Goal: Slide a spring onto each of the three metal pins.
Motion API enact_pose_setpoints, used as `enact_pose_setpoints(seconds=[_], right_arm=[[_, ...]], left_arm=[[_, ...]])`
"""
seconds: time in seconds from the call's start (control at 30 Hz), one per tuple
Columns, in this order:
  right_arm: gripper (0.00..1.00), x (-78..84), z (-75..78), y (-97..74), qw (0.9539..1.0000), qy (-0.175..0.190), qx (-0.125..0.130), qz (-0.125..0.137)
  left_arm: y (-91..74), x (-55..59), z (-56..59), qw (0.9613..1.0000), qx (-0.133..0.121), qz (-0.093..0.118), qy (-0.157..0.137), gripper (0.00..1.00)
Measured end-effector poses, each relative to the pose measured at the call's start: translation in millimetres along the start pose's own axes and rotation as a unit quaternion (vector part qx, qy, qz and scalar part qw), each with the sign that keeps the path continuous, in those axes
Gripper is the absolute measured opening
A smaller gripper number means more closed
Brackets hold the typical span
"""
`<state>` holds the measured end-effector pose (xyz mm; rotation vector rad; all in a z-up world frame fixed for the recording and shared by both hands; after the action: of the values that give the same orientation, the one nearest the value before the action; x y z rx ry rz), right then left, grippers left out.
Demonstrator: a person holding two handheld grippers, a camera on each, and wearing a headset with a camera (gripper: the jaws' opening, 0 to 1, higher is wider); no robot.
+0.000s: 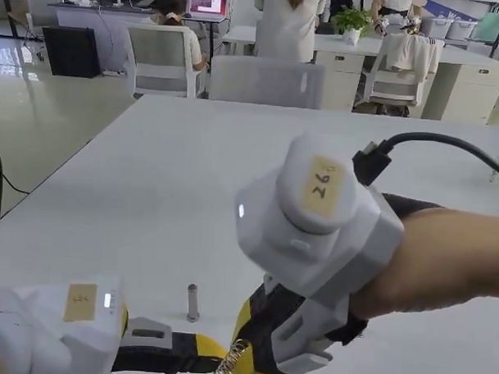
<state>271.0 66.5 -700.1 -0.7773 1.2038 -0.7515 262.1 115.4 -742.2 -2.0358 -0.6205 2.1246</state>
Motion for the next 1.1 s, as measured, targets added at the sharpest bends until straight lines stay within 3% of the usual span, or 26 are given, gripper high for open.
enact_pose_setpoints(seconds=[0.57, 0.87, 1.1], right_arm=[[0.13, 1.2, -0.5, 3.3, 1.0000, 0.000, -0.006, -0.001], [0.13, 1.5, 2.7, 3.8, 1.0000, 0.003, -0.002, -0.002], [0.13, 2.2, 4.6, 2.6, 1.0000, 0.008, 0.001, -0.002]], left_arm=[[2.6, -7.3, 1.9, 1.0000, 0.006, 0.008, 0.002, 0.07], [1.9, -6.9, -0.8, 1.0000, -0.004, 0.008, -0.002, 0.09], [-1.2, -1.2, -2.6, 0.9997, -0.013, 0.006, -0.020, 0.17]])
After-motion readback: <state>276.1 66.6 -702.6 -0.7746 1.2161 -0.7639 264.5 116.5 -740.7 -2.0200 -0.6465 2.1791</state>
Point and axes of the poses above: the centre of the closed fingertips' face, and the gripper's own axes: y roughly forward along the fingers, z roughly to its right, x roughly out of its underside, the point moved 5 cm from there along -y, roughly backward along the fingers, and after that the axes turned 10 degrees about x, right-handed, at the moved point
